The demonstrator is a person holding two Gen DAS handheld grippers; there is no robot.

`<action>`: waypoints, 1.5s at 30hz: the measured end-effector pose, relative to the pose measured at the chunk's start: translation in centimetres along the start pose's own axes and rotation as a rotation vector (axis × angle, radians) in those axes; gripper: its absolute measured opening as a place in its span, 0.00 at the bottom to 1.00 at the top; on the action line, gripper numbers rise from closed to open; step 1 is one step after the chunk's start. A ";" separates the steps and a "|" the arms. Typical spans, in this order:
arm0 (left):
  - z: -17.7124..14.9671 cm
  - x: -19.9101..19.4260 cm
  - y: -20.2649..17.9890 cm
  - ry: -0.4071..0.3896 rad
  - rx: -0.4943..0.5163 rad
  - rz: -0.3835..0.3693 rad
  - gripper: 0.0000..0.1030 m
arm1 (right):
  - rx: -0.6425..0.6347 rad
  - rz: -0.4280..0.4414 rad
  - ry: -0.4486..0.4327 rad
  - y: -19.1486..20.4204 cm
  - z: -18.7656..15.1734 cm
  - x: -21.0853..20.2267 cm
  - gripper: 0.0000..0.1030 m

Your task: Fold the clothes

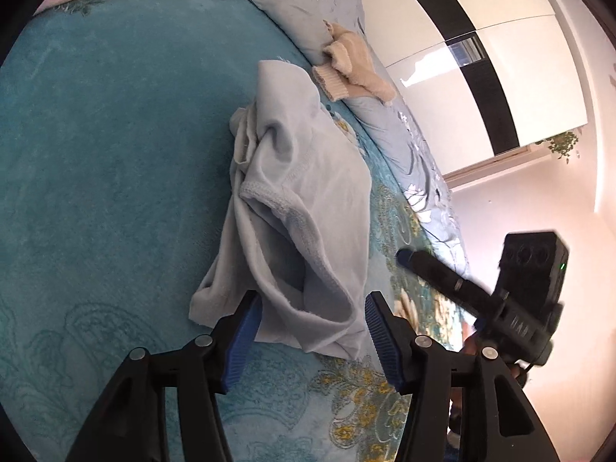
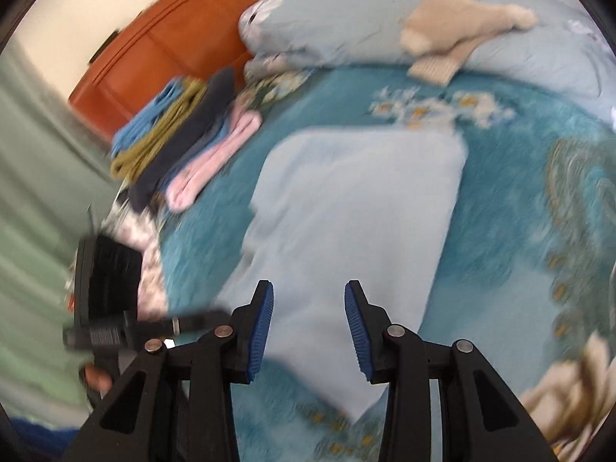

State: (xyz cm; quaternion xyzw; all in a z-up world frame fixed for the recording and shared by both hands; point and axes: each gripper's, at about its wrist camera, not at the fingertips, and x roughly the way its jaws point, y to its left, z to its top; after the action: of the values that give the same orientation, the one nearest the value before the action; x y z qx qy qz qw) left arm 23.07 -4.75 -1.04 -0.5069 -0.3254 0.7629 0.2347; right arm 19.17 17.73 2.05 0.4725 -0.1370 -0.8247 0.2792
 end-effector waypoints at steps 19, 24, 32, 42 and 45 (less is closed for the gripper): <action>-1.5 -0.5 5.8 -0.004 -0.081 -0.032 0.05 | -0.080 -0.170 0.227 -0.1 11.0 15.0 0.47; -1.3 -2.5 5.0 0.013 -0.006 -0.056 0.12 | -0.061 -0.114 0.156 -0.3 10.8 12.0 0.47; 5.6 -5.3 3.1 -0.116 0.117 0.052 0.58 | 0.152 -0.046 0.010 -4.7 2.0 0.9 0.51; 14.5 4.8 5.2 0.041 0.044 0.105 0.63 | 0.458 0.055 -0.028 -8.1 -9.3 -0.3 0.52; 14.2 5.4 5.3 0.100 0.034 0.041 0.64 | 0.477 0.080 -0.013 -7.3 -10.0 0.5 0.52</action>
State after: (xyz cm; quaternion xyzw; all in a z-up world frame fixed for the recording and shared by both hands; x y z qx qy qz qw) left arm 7.74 -8.30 -4.45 -0.5468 -0.2901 0.7466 0.2435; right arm 25.10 23.70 -6.99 0.5138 -0.3483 -0.7603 0.1914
